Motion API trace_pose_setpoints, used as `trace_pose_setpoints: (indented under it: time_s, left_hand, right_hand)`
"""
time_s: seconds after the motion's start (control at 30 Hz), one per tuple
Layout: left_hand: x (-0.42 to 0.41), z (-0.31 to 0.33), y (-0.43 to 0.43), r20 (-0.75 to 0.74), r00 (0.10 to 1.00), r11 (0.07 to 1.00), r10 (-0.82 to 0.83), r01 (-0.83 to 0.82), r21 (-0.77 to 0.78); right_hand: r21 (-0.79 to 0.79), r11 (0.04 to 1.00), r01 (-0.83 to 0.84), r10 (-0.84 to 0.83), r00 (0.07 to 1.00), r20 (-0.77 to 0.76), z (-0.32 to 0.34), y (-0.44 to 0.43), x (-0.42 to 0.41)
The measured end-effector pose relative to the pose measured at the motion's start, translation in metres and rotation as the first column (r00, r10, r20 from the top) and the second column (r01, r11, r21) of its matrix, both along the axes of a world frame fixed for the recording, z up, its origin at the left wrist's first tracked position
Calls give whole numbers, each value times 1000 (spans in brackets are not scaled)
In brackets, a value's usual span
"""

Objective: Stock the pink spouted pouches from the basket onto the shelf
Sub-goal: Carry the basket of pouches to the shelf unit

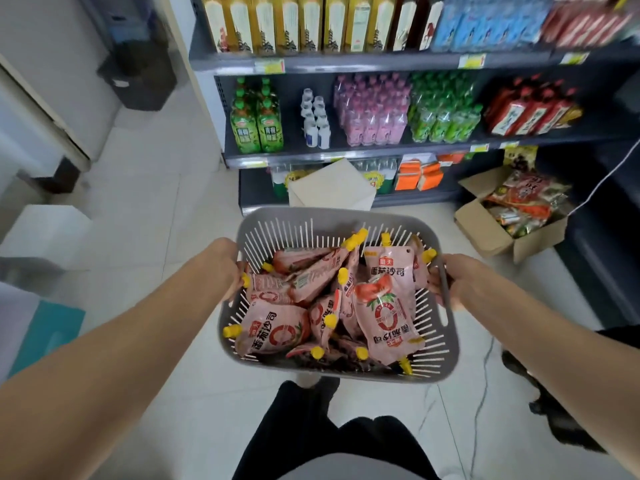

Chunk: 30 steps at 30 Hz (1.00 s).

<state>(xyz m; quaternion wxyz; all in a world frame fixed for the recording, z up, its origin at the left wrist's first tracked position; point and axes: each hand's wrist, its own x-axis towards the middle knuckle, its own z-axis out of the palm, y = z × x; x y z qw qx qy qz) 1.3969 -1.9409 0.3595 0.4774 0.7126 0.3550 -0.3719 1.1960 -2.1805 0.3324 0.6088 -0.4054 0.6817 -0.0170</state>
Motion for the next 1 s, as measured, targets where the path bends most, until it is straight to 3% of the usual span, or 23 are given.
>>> trace_pose_setpoints:
  time_s: [0.3,0.5,0.7,0.83,1.0]
  left_hand:
    - [130,0,-110,63,998,1000,-9,10,-10]
    - [206,-27,-184,58,996,997,71,-71,-6]
    - [267,-67,-234,-5,987,981,163,-163,-109]
    - [301,-91,-265,-10,979,973,204,-204,-112]
    - [341,-117,-300,-4,992,990,127,-127,-63]
  right_hand:
    - [24,999,25,-26,998,56,-6,-111,135]
    - [21,999,-45,43,993,108,-22,-197,225]
    - [-4,996,-90,89,979,186,-43,-267,302]
    - [-38,995,-97,101,984,144,-61,-305,346]
    - [-58,992,-111,115,990,85,-94,-340,385]
